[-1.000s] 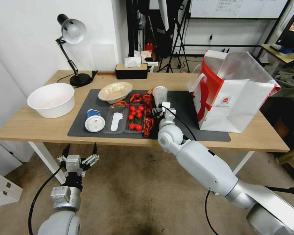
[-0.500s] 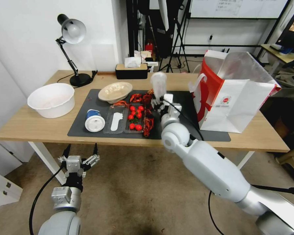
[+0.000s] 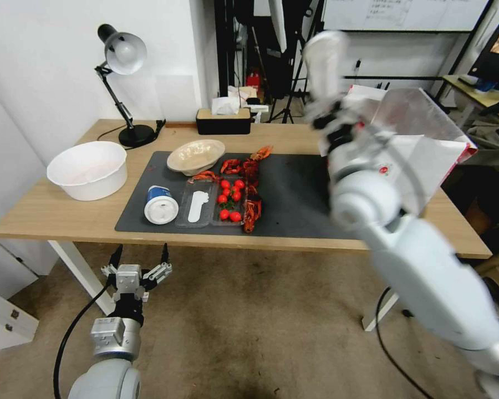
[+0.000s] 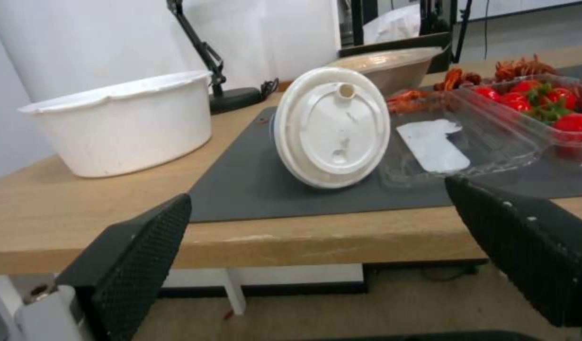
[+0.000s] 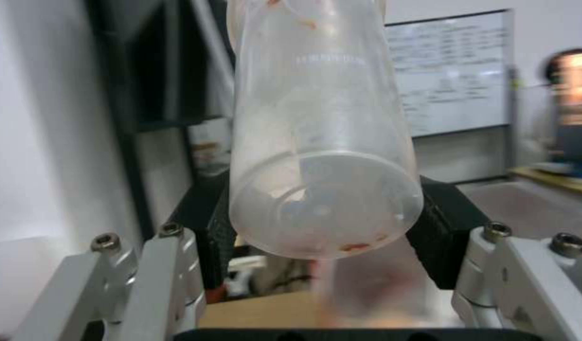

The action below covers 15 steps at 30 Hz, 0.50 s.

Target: Pick up the trash from the table and place it into the takeout bag.

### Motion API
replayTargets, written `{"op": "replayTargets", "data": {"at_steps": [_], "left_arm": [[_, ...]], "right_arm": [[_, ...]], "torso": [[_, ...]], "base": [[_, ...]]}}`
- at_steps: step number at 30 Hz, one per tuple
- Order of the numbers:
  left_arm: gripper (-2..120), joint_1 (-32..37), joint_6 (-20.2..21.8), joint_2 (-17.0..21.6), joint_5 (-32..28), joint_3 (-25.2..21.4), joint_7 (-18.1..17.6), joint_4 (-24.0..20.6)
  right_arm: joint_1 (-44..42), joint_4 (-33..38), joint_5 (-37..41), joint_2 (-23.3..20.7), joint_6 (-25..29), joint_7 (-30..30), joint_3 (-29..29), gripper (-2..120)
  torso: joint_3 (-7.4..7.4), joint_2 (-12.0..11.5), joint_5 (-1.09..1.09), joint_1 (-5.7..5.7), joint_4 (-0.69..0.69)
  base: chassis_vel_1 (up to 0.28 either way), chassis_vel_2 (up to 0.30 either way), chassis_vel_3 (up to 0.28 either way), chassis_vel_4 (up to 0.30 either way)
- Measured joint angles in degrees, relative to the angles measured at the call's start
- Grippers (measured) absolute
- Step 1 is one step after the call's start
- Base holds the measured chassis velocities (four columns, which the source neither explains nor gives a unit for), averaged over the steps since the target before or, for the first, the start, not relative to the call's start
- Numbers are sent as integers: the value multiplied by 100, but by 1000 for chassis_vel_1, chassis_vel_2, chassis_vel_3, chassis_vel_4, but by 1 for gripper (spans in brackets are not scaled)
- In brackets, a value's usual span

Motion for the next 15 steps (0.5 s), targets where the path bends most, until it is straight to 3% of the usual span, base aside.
{"op": "replayTargets", "data": {"at_steps": [3, 6, 12, 15], "left_arm": [[100, 2, 0, -11, 21, 25, 2, -3], [100, 0, 0, -23, 51, 49, 3, -3], [100, 2, 0, -39, 76, 74, 5, -3], [100, 25, -10, -43, 99, 87, 6, -7]], "right_arm": [[-86, 312, 213, -532, -441, 535, 726, 54], [-175, 333, 389, -706, -639, 767, 1008, 54], [-263, 300, 512, -791, -802, 913, 1207, 54], [-397, 214, 814, -835, -1150, 1181, 1492, 66]], "torso": [[0, 0, 0, 0, -2], [0, 0, 0, 0, -1], [0, 0, 0, 0, -2], [1, 0, 1, 0, 0]], "base": [[0, 0, 0, 0], [0, 0, 0, 0], [0, 0, 0, 0], [0, 0, 0, 0]]}}
